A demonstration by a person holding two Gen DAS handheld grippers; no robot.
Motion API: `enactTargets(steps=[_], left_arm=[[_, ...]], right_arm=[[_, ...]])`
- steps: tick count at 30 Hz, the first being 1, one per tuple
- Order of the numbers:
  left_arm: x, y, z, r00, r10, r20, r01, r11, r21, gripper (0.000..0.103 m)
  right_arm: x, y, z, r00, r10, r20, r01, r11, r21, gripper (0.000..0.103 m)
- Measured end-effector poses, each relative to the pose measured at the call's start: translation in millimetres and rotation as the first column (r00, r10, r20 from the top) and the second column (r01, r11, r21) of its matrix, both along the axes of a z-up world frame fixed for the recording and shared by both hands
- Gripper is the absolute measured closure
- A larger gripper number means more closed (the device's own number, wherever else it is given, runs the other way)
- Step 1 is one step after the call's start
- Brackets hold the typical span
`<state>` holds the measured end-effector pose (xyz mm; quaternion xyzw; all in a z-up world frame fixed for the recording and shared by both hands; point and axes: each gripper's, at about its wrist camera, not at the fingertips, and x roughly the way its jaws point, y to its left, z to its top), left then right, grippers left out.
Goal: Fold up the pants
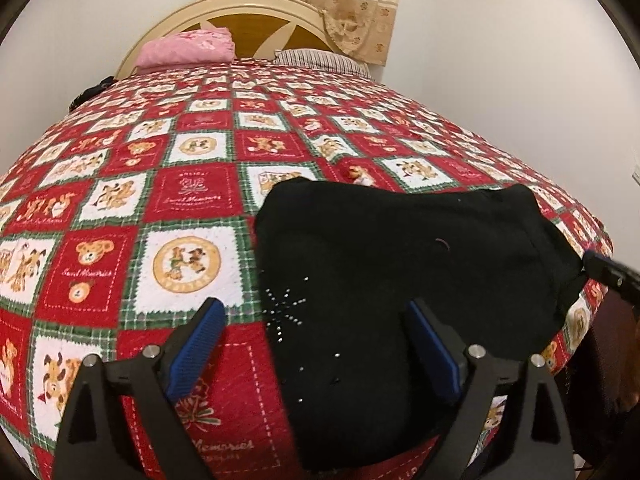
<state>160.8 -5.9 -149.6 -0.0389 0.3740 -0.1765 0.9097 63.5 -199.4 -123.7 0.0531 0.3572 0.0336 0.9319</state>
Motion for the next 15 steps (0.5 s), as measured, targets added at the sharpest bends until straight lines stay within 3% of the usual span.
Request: enactTargets(steps=[3,5,7,11,15], left_arm=[[0,0,-2,1.000,0.003,-0.003,-0.003,1.000,-0.002,0.009],[0,-1,-2,1.000,-0.001,-0.005,0.001,1.000,-0.003,0.009],[-1,-1,-2,1.000,-0.001,-0.003,0.001,1.000,-0.002,0.009],[-1,0,-3,1.000,0.002,-0.009,-0.002,1.000,-0.008,0.009],[-1,0,-4,1.000,0.002,-0.011,-0.002,1.000,-0.013,0.009]], right_arm=[[-7,-20,-5,0.996,-0.089,-0.007,0.089,0.996,0.014,0.059],[-5,-24,-9,0.996,-0.092,-0.017,0.093,0.996,0.011,0.059],[-4,-22,-10,0.997,-0.080,-0.009,0.080,0.997,0.003,0.074],[4,-13,-14,0.999,-0.048,-0.004,0.048,0.998,-0.040,0.078],[2,-10,-13,1.000,-0.027,0.009,0.028,0.995,-0.095,0.094]])
